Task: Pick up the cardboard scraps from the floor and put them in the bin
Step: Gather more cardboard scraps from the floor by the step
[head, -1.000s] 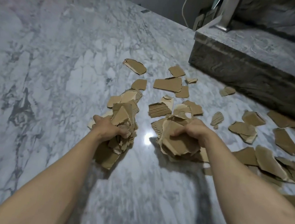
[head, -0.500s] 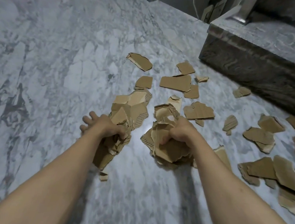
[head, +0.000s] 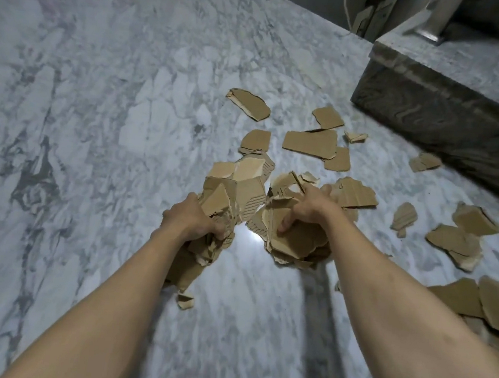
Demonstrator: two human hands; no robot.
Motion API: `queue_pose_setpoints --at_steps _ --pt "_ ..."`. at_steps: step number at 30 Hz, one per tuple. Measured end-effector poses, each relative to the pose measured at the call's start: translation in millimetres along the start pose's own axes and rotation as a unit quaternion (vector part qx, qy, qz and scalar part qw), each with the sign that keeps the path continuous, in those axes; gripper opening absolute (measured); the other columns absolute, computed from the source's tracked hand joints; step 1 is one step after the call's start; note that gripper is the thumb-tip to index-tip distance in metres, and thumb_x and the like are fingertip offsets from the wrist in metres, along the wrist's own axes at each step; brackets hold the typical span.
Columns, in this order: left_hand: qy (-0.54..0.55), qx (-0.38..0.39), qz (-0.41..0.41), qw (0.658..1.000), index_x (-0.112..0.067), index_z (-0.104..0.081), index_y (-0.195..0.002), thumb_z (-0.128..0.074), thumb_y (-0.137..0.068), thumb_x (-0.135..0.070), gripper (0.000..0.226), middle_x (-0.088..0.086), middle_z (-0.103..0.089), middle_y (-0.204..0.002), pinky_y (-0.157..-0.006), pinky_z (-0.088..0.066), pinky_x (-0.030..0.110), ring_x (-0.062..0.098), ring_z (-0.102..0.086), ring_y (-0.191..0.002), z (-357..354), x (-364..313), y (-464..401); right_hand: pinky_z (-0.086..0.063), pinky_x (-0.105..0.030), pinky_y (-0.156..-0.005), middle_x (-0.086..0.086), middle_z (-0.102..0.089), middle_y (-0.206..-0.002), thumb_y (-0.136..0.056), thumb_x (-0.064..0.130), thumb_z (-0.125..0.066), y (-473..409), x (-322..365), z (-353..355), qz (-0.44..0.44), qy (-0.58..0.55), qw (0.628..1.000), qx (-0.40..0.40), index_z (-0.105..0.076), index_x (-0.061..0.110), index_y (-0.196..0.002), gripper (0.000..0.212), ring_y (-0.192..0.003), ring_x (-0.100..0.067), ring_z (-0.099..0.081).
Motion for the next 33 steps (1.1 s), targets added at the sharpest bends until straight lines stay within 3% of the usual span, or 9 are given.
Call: queue_pose_setpoints --at_steps 3,8,13,16,20,23,27,31,33 --pt "0.046 0.018 -0.017 0.999 -0.017 -0.051 -0.121 -0.09 -0.052 -0.046 0.084 0.005 -0.063 -0.115 -0.085 -0.053 0.04 0.029 -0.06 -0.104 2.0 -1.1 5.2 -0.053 -0.049 -0.092 -0.007 -0.058 -0.126 -0.048 0.033 -0.097 6.3 0.8 -0.5 0.034 -0.014 0.999 -0.007 -0.046 0.021 -0.128 0.096 -0.111 -0.034 -0.056" --pt "0.154 0.118 -0.07 0.979 -0.019 -0.061 -0.1 -0.089 -0.067 -0.008 0.044 0.008 -0.073 -0.099 -0.07 -0.056 0.033 0.024 -0.07 -0.085 15.7 7.0 7.3 -0.052 -0.03 -0.063 -0.004 -0.065 -0.096 -0.061 0.018 -0.095 12.9 -11.5 17.5 0.071 -0.084 0.993 0.049 -0.059 0.021 -0.096 0.05 -0.082 -0.02 -0.061" --pt "0.108 0.181 -0.083 0.974 -0.016 -0.062 -0.109 -0.092 -0.062 -0.005 0.057 0.014 -0.075 -0.104 -0.083 -0.061 0.042 0.032 -0.074 -0.092 28.4 20.8 1.6 -0.061 -0.046 -0.079 -0.005 -0.07 -0.114 -0.035 0.036 -0.101 7.8 -14.7 46.0 0.066 -0.121 0.988 0.067 -0.057 0.027 -0.125 0.1 -0.097 -0.029 -0.069" --pt "0.099 0.2 -0.072 0.972 -0.016 -0.062 -0.109 -0.09 -0.063 -0.003 0.056 0.014 -0.076 -0.102 -0.085 -0.06 0.045 0.034 -0.074 -0.091 32.8 23.9 -2.8 -0.056 -0.047 -0.091 -0.003 -0.055 -0.136 -0.055 0.023 -0.097 12.7 14.2 41.4 0.107 -0.009 0.988 0.11 -0.029 0.037 -0.152 0.119 -0.11 -0.03 -0.061" --pt "0.153 0.153 -0.054 0.975 -0.012 -0.062 -0.109 -0.088 -0.067 -0.003 0.05 0.014 -0.077 -0.096 -0.076 -0.058 0.038 0.032 -0.075 -0.085 45.1 37.9 -15.6 -0.05 -0.052 -0.1 -0.007 -0.033 -0.16 -0.054 0.026 -0.098 -1.3 66.4 7.5 0.12 0.083 0.981 0.127 -0.003 0.038 -0.157 0.141 -0.13 -0.039 -0.048" --pt "0.201 0.115 -0.046 0.972 -0.013 -0.065 -0.107 -0.085 -0.07 -0.002 0.043 0.013 -0.077 -0.094 -0.07 -0.056 0.034 0.031 -0.074 -0.084 51.7 48.6 -23.6 -0.052 -0.049 -0.095 -0.006 -0.039 -0.155 -0.049 0.033 -0.099 -14.3 84.3 -12.0 0.09 0.139 0.978 0.128 -0.018 0.029 -0.153 0.132 -0.127 -0.038 -0.05" --pt "0.279 0.07 -0.065 0.955 -0.015 -0.067 -0.108 -0.091 -0.047 -0.023 0.067 0.01 -0.077 -0.101 -0.089 -0.058 0.046 0.032 -0.073 -0.094 70.5 41.1 -40.6 -0.051 -0.054 -0.095 -0.009 -0.042 -0.151 -0.047 0.028 -0.099 -20.0 87.3 -23.0 0.062 0.134 0.982 0.12 -0.017 0.028 -0.151 0.133 -0.125 -0.043 -0.05" --pt "0.324 0.054 -0.081 0.941 -0.015 -0.046 -0.123 -0.091 -0.059 -0.011 0.078 0.012 -0.067 -0.108 -0.073 -0.054 0.036 0.026 -0.068 -0.093 74.3 -5.2 -48.0 -0.05 -0.057 -0.095 -0.015 -0.048 -0.142 -0.046 0.026 -0.1 -17.2 80.0 -26.7 0.052 0.083 0.991 0.095 -0.007 0.034 -0.149 0.139 -0.121 -0.044 -0.051" --pt "0.312 0.084 -0.078 0.943 -0.012 -0.05 -0.124 -0.092 -0.055 -0.015 0.081 0.015 -0.07 -0.106 -0.072 -0.056 0.035 0.027 -0.07 -0.089 66.5 -25.8 -50.5 -0.045 -0.055 -0.101 -0.014 -0.039 -0.146 -0.051 0.03 -0.098 -10.8 71.6 -24.5 0.061 0.078 0.993 0.064 -0.005 0.028 -0.153 0.139 -0.131 -0.041 -0.041"
Point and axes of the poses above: each hand's wrist, its own y-axis away from the middle knuckle, its own z-axis out of the back of the hand, x = y × z, the point moved 3 cm from there along -y, towards the middle knuckle
